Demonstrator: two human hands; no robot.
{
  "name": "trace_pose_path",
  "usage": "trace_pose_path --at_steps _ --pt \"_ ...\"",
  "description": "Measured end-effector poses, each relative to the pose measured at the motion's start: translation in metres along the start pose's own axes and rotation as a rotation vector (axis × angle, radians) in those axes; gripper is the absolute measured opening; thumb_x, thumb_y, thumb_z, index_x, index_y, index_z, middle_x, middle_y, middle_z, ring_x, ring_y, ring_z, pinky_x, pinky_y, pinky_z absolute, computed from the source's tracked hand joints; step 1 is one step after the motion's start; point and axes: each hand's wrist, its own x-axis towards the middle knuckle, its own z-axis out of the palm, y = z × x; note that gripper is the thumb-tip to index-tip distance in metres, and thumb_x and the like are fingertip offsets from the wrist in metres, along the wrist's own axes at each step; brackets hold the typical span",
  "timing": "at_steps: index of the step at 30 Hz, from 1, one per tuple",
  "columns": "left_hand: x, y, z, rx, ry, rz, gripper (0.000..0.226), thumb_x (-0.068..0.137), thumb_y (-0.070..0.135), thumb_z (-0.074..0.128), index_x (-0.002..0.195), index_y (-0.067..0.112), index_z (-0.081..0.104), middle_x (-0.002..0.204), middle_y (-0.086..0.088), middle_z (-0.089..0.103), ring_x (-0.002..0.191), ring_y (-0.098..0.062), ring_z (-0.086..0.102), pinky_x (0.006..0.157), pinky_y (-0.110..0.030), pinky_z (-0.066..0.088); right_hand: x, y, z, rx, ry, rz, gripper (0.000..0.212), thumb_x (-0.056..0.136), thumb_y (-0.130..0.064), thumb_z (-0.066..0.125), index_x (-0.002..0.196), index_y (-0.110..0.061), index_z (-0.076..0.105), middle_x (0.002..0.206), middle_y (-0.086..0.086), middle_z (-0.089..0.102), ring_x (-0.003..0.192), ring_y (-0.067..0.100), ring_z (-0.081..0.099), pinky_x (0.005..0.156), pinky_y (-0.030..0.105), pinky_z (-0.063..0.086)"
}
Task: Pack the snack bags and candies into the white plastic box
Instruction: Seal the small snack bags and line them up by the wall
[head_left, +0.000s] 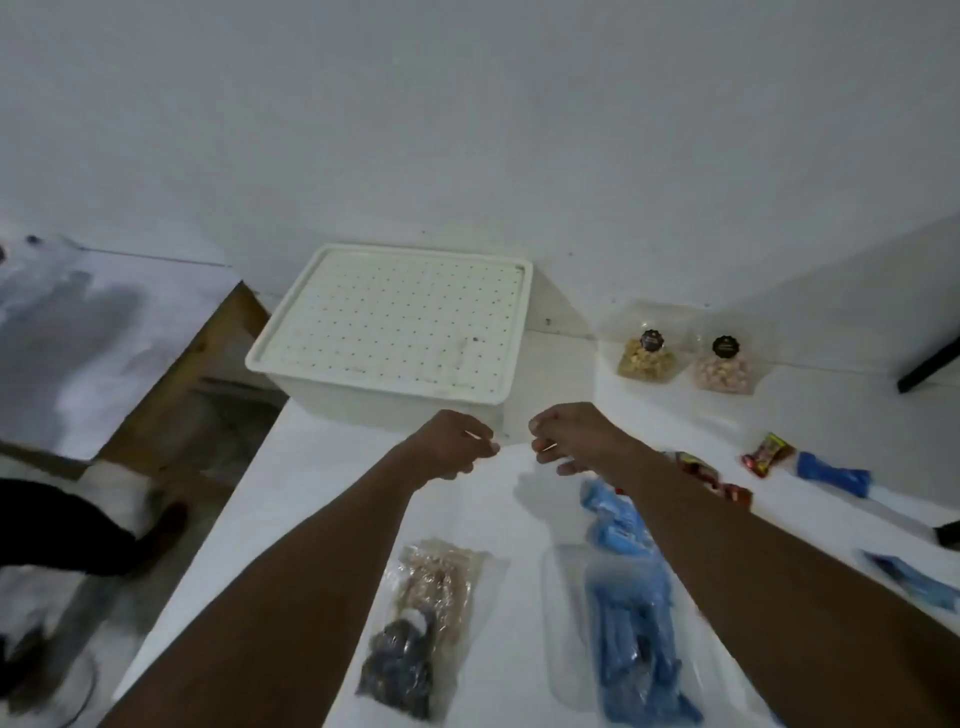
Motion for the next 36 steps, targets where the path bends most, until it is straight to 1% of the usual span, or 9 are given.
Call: trace_pose_path --at_steps 3,6,10,14,17,20,23,30,36 --pt "-0.022 -0.061 -0.023 -0.014 -0.013 -0.042 0.024 0.083 0.026 0.078 0.102 0.012 0.074 0.102 -0.015 0.074 0.078 -0.019 0.063 0.066 -0.028 0.046 0.000 0.027 0.070 -0.155 -0.079 0.066 0.022 0.084 -0.026 0.067 0.100 -0.012 0.070 0.084 0.004 0.066 0.073 0.017 0.061 0.063 0.028 0.047" --pt "-0.027 -0.110 -0.032 0.110 -0.018 -0.055 0.034 0.082 0.027 0.080 0.111 0.013 0.072 0.106 -0.010 0.073 0.088 -0.018 0.065 0.070 -0.019 0.047 -0.006 0.053 0.119 -0.325 -0.105 0.115 0.027 0.080 -0.024 0.073 0.103 -0.010 0.070 0.077 0.000 0.060 0.068 0.015 0.054 0.054 0.024 0.042" --pt "-0.026 -0.159 -0.033 0.225 -0.032 -0.070 0.044 0.079 0.029 0.082 0.118 0.014 0.068 0.111 -0.008 0.072 0.102 -0.017 0.067 0.084 -0.020 0.048 -0.010 0.073 0.151 -0.382 -0.077 0.141 0.019 0.078 -0.014 0.073 0.097 -0.008 0.073 0.081 0.002 0.064 0.066 0.015 0.056 0.049 0.021 0.043" --pt "-0.025 -0.174 -0.031 0.177 -0.042 -0.045 0.025 0.077 0.013 0.081 0.100 0.013 0.072 0.083 -0.008 0.071 0.077 -0.021 0.071 0.061 -0.017 0.051 -0.008 0.078 0.154 -0.415 -0.053 0.130 0.008 0.080 -0.005 0.067 0.077 -0.011 0.070 0.070 0.000 0.063 0.061 0.014 0.055 0.047 0.021 0.044" --pt "-0.025 -0.161 -0.037 0.144 -0.093 -0.033 0.009 0.081 0.010 0.078 0.089 0.008 0.075 0.080 -0.013 0.075 0.074 -0.028 0.075 0.063 -0.025 0.055 -0.013 0.068 0.145 -0.416 -0.150 0.140 0.013 0.084 -0.006 0.060 0.077 -0.015 0.067 0.073 -0.001 0.065 0.065 0.013 0.057 0.057 0.023 0.048" --pt "-0.032 -0.132 -0.052 0.072 -0.225 -0.087 0.021 0.084 0.014 0.076 0.099 0.000 0.074 0.094 -0.021 0.074 0.079 -0.026 0.074 0.073 -0.034 0.057 -0.019 0.049 0.124 -0.321 -0.263 0.164 0.011 0.087 -0.006 0.057 0.088 -0.012 0.066 0.084 0.005 0.073 0.074 0.017 0.067 0.068 0.029 0.052" --pt "-0.040 -0.096 -0.071 -0.068 -0.308 -0.122 0.028 0.086 0.010 0.073 0.110 -0.003 0.070 0.096 -0.013 0.068 0.081 -0.026 0.074 0.080 -0.035 0.057 -0.026 0.021 0.095 -0.184 -0.278 0.128 0.008 0.088 -0.009 0.063 0.094 -0.010 0.067 0.083 0.008 0.072 0.074 0.019 0.067 0.071 0.032 0.052" --pt "-0.040 -0.013 -0.097 -0.275 -0.208 0.139 0.021 0.083 0.015 0.078 0.100 0.003 0.072 0.078 -0.004 0.068 0.082 -0.022 0.072 0.073 -0.031 0.054 -0.053 -0.056 0.030 -0.164 -0.112 -0.139 0.005 0.083 -0.013 0.073 0.087 -0.009 0.073 0.071 0.003 0.066 0.070 0.015 0.060 0.069 0.031 0.049" --pt "-0.036 0.031 -0.090 -0.357 -0.089 0.367 0.016 0.088 0.014 0.073 0.097 0.001 0.072 0.086 -0.008 0.070 0.078 -0.020 0.067 0.069 -0.028 0.052 -0.077 -0.085 0.003 -0.111 0.115 -0.392 0.023 0.085 -0.028 0.073 0.091 -0.006 0.071 0.079 0.004 0.068 0.078 0.015 0.061 0.071 0.031 0.045"
